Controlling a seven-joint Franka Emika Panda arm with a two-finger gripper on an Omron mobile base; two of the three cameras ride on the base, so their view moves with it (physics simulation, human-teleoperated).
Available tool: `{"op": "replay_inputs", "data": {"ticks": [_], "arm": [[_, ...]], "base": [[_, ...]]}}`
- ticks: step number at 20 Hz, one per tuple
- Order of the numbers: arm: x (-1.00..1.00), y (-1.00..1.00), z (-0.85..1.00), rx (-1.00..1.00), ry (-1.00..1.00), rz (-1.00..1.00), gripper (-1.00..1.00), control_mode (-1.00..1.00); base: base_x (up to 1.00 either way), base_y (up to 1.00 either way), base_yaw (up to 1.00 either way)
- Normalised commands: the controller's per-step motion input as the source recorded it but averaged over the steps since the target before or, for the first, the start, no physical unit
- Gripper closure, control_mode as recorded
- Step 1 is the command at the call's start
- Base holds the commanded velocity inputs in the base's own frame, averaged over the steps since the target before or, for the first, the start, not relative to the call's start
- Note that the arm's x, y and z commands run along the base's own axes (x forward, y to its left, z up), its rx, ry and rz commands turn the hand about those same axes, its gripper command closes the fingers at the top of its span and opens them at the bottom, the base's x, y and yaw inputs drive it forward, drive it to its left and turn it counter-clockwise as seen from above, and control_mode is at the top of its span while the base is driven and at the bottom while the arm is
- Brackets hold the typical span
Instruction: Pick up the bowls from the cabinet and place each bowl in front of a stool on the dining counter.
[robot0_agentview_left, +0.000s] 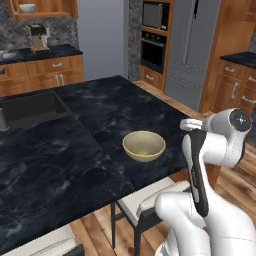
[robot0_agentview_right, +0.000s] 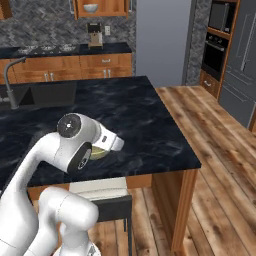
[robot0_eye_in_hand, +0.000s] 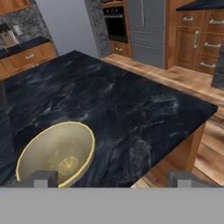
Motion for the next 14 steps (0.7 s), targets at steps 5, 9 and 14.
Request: {"op": "replay_inputs", "data": {"ticks": [5, 9, 14], "arm": [[-1.0, 0.16, 0.85, -0.07, 0.06, 0.18, -1.0, -1.0], [-0.95, 0.54, 0.07, -0.04, 0.07, 0.23, -1.0, -1.0], [-0.73, 0.65, 0.04, -0.08, 0.15, 0.05, -1.0, -1.0]], "base": [[0.0, 0.0, 0.0], [0.0, 0.0, 0.0], [0.0, 0.0, 0.0]]}}
